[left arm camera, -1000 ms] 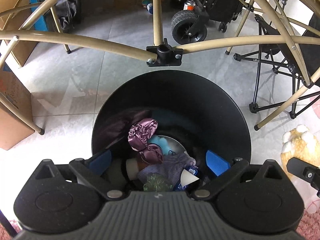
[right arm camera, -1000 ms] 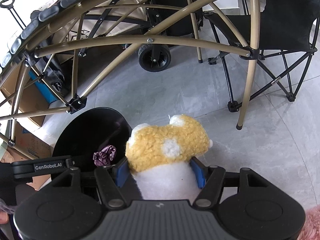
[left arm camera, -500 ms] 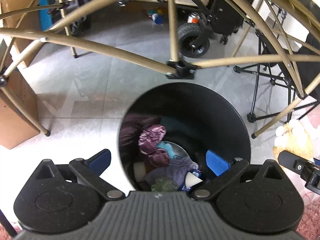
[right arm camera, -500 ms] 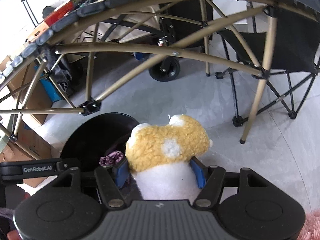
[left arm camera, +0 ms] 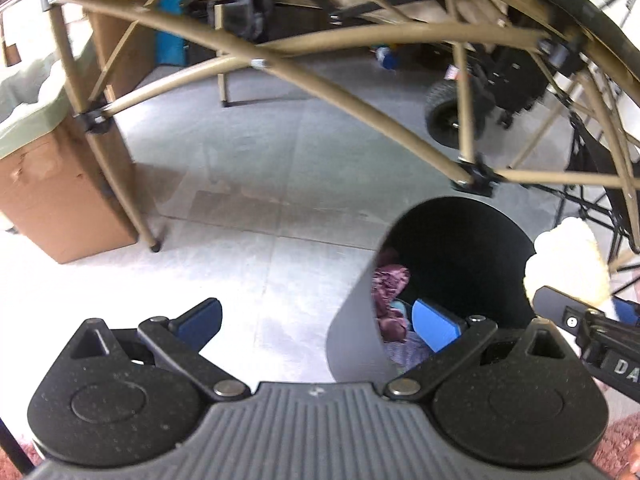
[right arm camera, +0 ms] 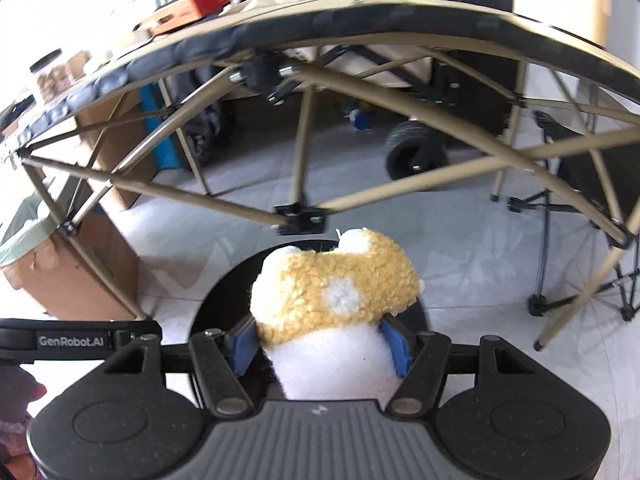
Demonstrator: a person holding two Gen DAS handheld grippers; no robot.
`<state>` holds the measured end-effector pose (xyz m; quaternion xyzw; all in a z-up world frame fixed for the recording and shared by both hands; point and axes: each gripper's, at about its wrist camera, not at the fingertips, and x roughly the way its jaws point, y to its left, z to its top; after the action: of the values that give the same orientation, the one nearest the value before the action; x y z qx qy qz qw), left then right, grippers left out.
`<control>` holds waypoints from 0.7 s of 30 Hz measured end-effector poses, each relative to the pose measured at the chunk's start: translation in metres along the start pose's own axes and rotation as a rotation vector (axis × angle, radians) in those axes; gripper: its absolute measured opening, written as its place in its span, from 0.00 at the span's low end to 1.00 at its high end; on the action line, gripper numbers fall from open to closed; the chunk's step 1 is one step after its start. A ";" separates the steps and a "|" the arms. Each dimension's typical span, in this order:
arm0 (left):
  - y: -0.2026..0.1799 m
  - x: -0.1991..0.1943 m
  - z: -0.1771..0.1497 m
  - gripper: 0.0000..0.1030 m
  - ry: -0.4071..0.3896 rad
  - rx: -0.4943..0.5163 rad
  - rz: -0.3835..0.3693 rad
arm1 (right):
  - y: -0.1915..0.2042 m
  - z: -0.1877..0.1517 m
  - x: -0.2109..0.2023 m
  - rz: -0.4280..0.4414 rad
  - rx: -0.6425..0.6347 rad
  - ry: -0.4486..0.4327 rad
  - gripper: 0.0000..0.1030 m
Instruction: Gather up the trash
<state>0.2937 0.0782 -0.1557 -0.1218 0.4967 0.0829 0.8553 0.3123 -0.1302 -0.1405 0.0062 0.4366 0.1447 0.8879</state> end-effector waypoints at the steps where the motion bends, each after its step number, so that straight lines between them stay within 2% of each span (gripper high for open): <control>1: 0.004 -0.001 0.001 1.00 0.001 -0.011 0.006 | 0.005 0.003 0.004 -0.001 -0.010 0.004 0.62; 7: 0.024 -0.006 0.006 1.00 0.004 -0.071 0.026 | 0.022 0.013 0.023 -0.010 -0.033 0.026 0.67; 8: 0.026 -0.006 0.006 1.00 0.006 -0.078 0.026 | 0.023 0.013 0.025 -0.017 -0.032 0.029 0.76; 9: 0.027 -0.006 0.007 1.00 0.006 -0.082 0.026 | 0.023 0.013 0.027 -0.022 -0.029 0.031 0.90; 11: 0.029 -0.008 0.006 1.00 0.003 -0.083 0.025 | 0.022 0.012 0.029 -0.028 -0.019 0.040 1.00; 21: 0.025 -0.013 0.005 1.00 -0.013 -0.081 0.022 | 0.010 0.006 0.027 -0.040 0.014 0.056 1.00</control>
<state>0.2846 0.1036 -0.1451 -0.1503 0.4885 0.1133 0.8520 0.3299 -0.1131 -0.1570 -0.0002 0.4621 0.1241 0.8781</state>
